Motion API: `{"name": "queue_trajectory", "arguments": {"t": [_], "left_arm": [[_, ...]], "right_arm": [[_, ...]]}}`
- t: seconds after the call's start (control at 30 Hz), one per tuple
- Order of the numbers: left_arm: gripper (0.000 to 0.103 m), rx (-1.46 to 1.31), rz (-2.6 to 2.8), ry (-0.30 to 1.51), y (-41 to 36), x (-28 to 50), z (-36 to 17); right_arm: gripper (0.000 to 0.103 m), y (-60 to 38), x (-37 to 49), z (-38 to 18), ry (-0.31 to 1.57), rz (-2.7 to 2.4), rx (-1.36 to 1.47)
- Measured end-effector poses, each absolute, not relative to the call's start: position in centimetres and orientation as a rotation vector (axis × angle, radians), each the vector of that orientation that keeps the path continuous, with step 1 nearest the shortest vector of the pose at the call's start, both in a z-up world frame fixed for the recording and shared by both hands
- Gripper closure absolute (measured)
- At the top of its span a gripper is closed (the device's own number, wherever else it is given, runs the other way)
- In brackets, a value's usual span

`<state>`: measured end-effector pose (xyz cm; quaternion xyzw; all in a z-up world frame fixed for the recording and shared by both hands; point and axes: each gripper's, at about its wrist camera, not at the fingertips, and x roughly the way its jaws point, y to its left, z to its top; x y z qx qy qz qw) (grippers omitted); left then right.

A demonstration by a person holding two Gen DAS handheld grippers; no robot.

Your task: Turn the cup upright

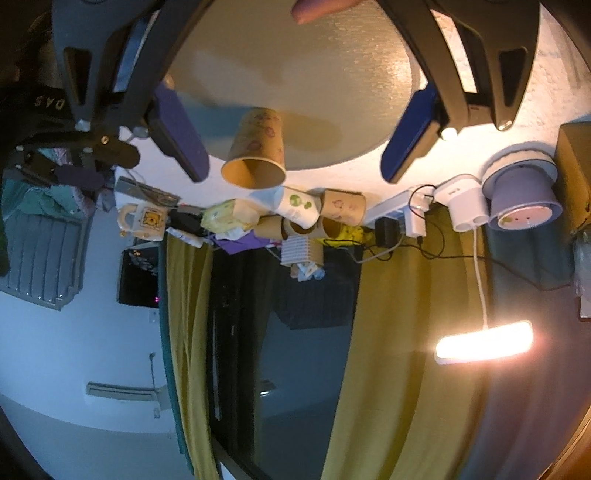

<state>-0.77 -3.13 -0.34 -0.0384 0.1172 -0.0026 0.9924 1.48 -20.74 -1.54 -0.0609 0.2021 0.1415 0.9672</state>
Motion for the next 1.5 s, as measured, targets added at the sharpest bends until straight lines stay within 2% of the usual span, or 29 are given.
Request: {"name": "queue_trajectory", "arguments": {"t": [1.5], "left_arm": [[0.008, -0.067, -0.002, 0.231, -3.16, -1.01, -0.4]], "right_arm": [[0.028, -20.37, 1.49, -1.98, 0.414, 0.292, -0.114]]}}
